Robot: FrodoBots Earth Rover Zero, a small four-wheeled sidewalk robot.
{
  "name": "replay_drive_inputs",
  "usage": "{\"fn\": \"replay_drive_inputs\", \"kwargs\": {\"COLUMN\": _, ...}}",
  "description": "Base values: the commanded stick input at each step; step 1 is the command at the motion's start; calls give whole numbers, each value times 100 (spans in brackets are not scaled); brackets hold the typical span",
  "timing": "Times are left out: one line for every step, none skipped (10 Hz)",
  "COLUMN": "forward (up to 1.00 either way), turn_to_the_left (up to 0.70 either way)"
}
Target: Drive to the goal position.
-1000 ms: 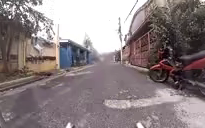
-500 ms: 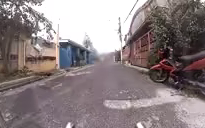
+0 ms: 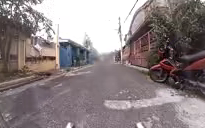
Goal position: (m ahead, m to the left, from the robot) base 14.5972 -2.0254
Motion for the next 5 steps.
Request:
{"fn": "replay_drive_inputs", "kwargs": {"forward": 6, "turn_to_the_left": 0}}
{"fn": "replay_drive_inputs", "kwargs": {"forward": 6, "turn_to_the_left": 0}}
{"fn": "replay_drive_inputs", "kwargs": {"forward": 6, "turn_to_the_left": 0}}
{"fn": "replay_drive_inputs", "kwargs": {"forward": 6, "turn_to_the_left": 0}}
{"fn": "replay_drive_inputs", "kwargs": {"forward": 6, "turn_to_the_left": 0}}
